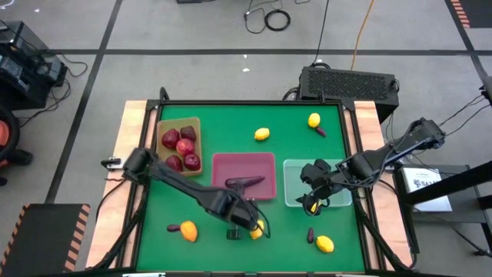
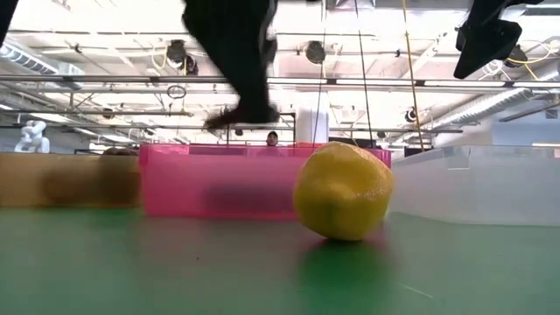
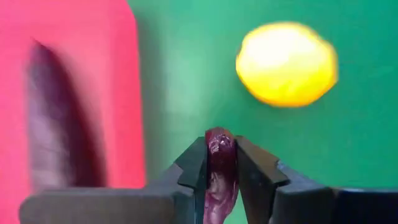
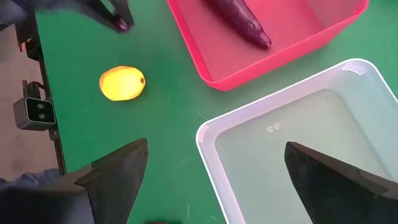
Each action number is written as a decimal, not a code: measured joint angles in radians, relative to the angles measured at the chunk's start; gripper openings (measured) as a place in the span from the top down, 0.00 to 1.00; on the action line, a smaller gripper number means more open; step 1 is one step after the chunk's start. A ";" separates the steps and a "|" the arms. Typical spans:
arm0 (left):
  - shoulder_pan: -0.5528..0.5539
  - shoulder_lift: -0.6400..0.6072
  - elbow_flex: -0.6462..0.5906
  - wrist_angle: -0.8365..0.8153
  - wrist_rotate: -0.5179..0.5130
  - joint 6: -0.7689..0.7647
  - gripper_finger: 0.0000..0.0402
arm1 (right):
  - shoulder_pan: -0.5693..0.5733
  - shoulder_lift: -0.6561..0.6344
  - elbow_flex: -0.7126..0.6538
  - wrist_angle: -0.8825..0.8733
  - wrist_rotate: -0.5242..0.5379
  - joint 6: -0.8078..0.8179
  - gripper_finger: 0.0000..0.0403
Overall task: Sort produce into baskets
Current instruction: Put the violet eggplant into the pink bin
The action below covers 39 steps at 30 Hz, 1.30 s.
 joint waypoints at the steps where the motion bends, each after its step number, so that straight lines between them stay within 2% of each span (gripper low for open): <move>1: 0.006 -0.025 0.000 0.006 -0.012 0.014 0.81 | 0.000 0.000 0.000 0.000 0.000 -0.003 0.09; 3: 0.023 -0.077 0.000 0.028 -0.062 0.049 0.82 | 0.000 0.000 0.000 0.000 0.000 -0.003 0.09; 9: 0.087 -0.185 0.004 0.053 -0.365 0.135 0.82 | 0.000 0.000 0.000 0.000 0.002 -0.004 0.09; 13: 0.152 -0.191 0.003 0.037 -0.388 0.193 0.82 | 0.000 0.000 0.000 0.000 0.002 -0.002 0.09; 18: 0.241 -0.191 -0.017 -0.017 -0.313 0.196 0.81 | 0.003 0.000 0.000 -0.001 0.001 0.007 0.09; 25: 0.339 -0.191 -0.019 -0.080 -0.051 0.157 0.65 | 0.031 0.000 0.000 -0.001 0.001 0.008 0.09; 32: 0.376 -0.211 -0.019 -0.098 -0.007 0.157 0.51 | 0.039 0.000 0.000 -0.001 0.006 0.008 0.09; 36: 0.380 -0.245 -0.018 -0.144 0.074 0.147 0.49 | 0.040 0.000 0.000 -0.002 0.036 0.004 0.09; 39: 0.368 -0.281 -0.018 -0.254 0.116 0.105 0.49 | 0.039 -0.001 0.000 0.002 0.058 -0.011 0.09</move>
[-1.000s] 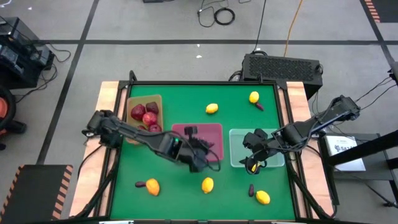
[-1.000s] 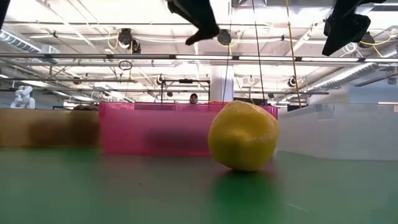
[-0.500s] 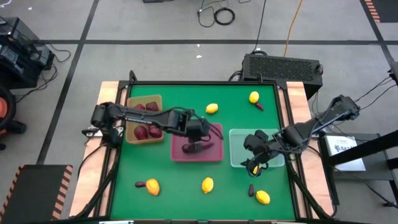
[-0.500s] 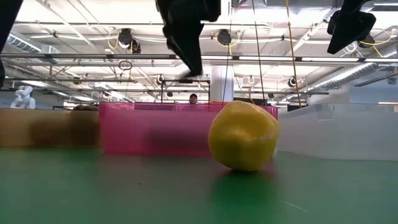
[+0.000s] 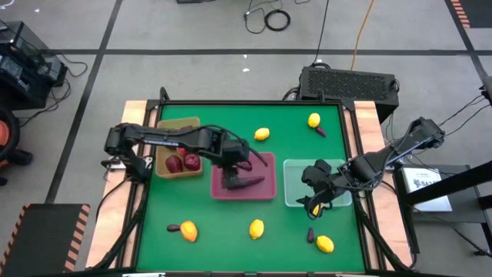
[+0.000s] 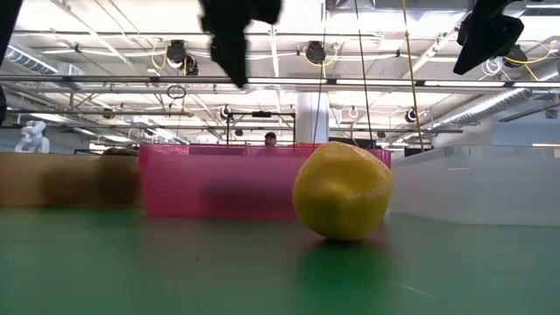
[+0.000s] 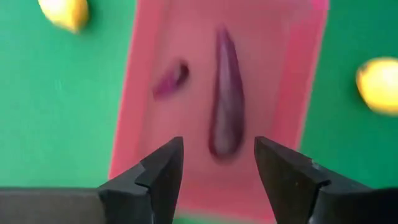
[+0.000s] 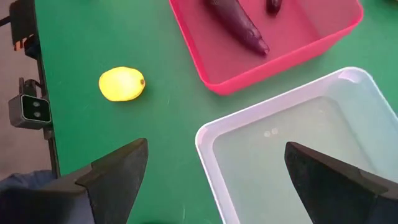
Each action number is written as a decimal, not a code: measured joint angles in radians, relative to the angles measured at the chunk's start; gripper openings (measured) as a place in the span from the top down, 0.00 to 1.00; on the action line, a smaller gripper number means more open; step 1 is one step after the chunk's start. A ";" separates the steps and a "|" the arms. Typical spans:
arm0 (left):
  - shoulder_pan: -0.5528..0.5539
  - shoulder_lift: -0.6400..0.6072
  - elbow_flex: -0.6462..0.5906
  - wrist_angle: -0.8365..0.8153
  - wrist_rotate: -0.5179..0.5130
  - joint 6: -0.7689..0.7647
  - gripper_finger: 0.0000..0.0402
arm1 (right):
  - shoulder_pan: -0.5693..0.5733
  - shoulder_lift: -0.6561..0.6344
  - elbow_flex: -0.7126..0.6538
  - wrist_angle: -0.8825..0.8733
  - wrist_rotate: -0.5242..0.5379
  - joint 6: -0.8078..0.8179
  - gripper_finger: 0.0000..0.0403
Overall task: Sort produce into baskets
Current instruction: Put the violet eggplant into the pink bin
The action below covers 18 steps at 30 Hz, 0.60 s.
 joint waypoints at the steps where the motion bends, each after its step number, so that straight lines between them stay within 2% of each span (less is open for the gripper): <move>1: -0.007 -0.016 0.000 -0.044 0.015 -0.010 0.49 | -0.002 0.000 0.000 0.002 0.002 -0.009 0.09; 5: -0.068 -0.053 0.000 -0.209 0.032 -0.050 0.49 | -0.014 0.000 0.000 0.006 0.013 -0.035 0.09; 8: -0.135 -0.096 -0.027 -0.242 0.032 -0.074 0.49 | -0.017 0.000 0.000 0.006 0.049 -0.037 0.09; 13: -0.259 -0.153 -0.165 -0.193 0.021 -0.243 0.49 | -0.022 0.000 0.000 0.009 0.061 -0.041 0.09; 18: -0.400 -0.183 -0.334 -0.057 0.156 -0.407 0.49 | -0.022 0.000 0.000 0.014 0.093 -0.042 0.09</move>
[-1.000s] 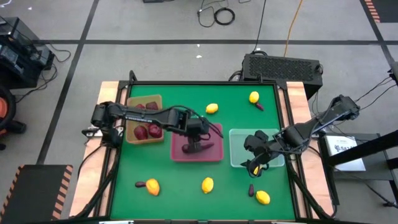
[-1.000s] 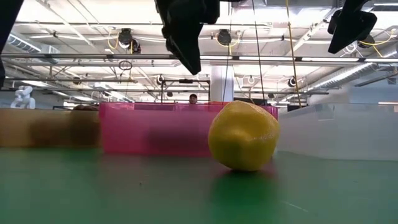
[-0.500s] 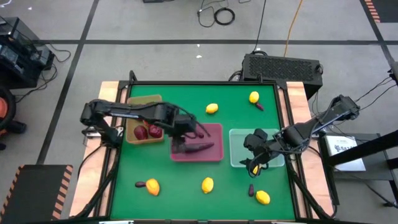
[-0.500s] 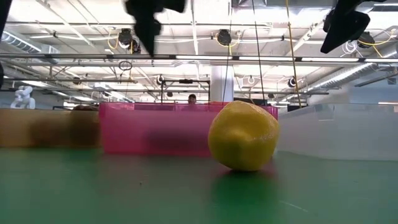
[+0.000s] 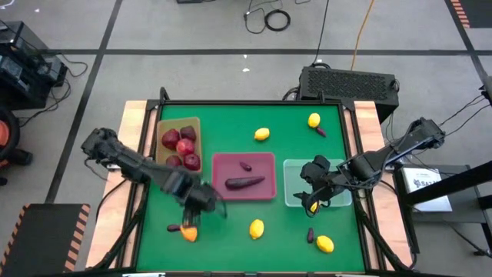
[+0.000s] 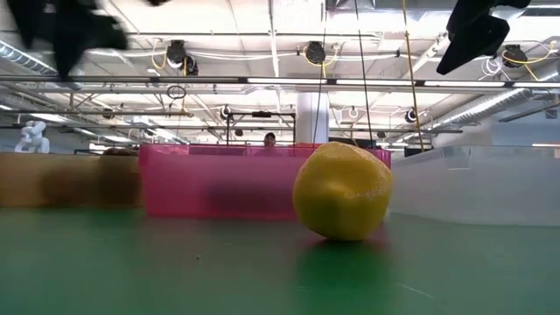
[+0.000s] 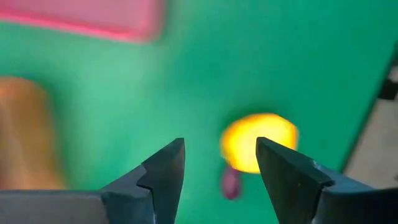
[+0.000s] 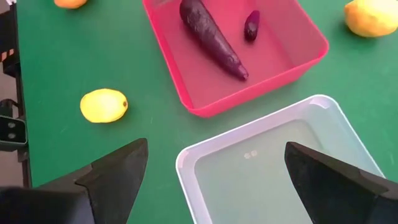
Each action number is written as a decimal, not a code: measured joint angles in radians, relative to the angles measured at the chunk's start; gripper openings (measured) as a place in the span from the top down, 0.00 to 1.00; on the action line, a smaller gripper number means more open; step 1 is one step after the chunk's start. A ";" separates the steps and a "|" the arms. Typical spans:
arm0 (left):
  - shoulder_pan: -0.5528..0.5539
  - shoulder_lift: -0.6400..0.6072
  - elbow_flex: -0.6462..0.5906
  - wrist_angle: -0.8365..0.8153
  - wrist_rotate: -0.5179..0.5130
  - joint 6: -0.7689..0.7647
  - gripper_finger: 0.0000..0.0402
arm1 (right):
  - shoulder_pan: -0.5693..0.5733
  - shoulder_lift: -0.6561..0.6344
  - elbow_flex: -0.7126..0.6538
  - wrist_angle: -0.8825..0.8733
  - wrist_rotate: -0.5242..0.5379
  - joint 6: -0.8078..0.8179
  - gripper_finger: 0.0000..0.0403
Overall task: Sort produce into baskets
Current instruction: Put the violet eggplant into the pink bin
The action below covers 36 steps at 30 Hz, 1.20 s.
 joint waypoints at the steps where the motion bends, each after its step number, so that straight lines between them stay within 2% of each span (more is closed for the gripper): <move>1: -0.030 0.001 -0.024 0.027 0.018 -0.033 0.49 | 0.000 0.000 0.000 0.000 0.003 0.000 0.09; 6: -0.176 0.009 -0.123 0.151 0.031 -0.156 0.49 | 0.000 0.000 0.000 0.006 0.008 -0.030 0.09; 12: -0.287 0.009 -0.191 0.165 0.004 -0.310 0.49 | 0.000 0.001 0.000 0.054 0.009 -0.084 0.09; 17: -0.349 0.009 -0.236 0.168 -0.001 -0.356 0.49 | -0.005 0.001 0.000 0.082 0.009 -0.108 0.09; 25: -0.379 0.009 -0.319 0.194 -0.016 -0.407 0.49 | -0.013 0.018 0.000 0.099 0.007 -0.104 0.09; 32: -0.378 0.009 -0.393 0.392 0.011 -0.407 0.49 | -0.013 0.081 0.000 0.098 -0.006 -0.096 0.09; 36: -0.378 0.009 -0.411 0.403 -0.019 -0.407 0.49 | -0.013 0.126 0.000 0.103 -0.043 -0.096 0.09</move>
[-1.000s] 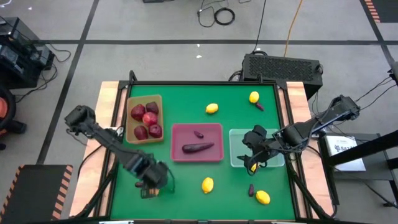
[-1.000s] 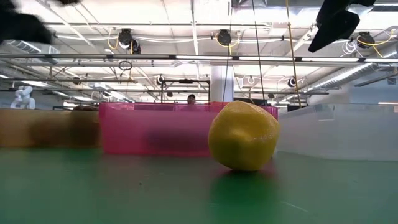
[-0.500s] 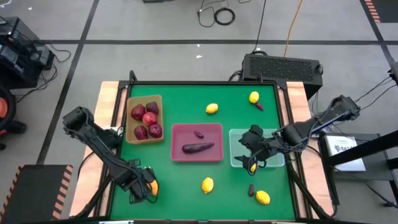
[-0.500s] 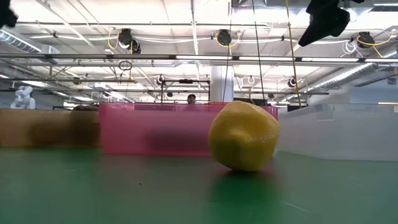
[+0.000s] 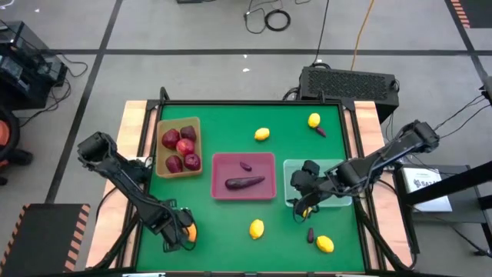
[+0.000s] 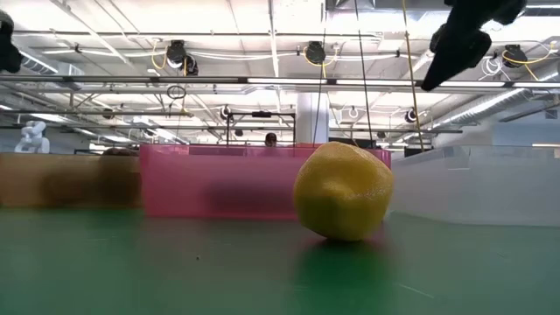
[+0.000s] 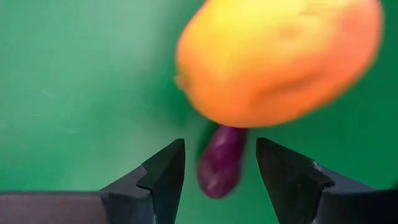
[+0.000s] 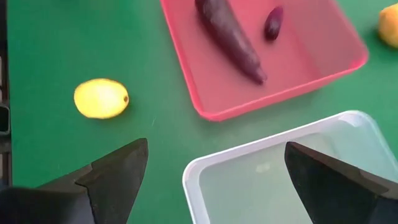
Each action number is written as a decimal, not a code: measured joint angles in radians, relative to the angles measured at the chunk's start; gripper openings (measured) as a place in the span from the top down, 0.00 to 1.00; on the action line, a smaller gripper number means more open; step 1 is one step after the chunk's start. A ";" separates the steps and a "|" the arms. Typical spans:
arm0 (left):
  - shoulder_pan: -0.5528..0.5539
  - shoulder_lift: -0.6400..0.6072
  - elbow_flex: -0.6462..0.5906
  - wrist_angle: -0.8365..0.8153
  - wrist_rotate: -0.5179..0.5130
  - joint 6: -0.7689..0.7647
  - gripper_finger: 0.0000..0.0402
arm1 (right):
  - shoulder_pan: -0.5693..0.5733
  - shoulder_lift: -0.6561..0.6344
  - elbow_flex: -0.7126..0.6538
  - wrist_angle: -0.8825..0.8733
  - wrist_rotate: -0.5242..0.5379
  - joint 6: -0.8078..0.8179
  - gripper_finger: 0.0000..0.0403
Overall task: Sort produce into baskets
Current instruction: Put the violet eggplant into the pink bin
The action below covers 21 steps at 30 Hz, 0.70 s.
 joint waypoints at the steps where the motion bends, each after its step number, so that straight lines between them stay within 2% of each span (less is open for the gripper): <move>1: 0.000 0.000 -0.007 0.000 -0.004 -0.001 0.49 | 0.000 0.010 0.000 0.002 -0.009 0.000 0.09; 14: 0.000 0.000 -0.085 0.044 -0.004 0.000 0.50 | -0.007 0.024 0.000 -0.003 -0.011 0.023 0.09; 17: 0.000 -0.002 -0.090 0.043 -0.004 0.000 0.54 | -0.006 0.024 0.000 -0.007 -0.011 0.032 0.09; 21: 0.001 -0.002 -0.091 0.044 -0.005 -0.001 0.65 | -0.007 0.024 0.000 -0.013 -0.011 0.044 0.09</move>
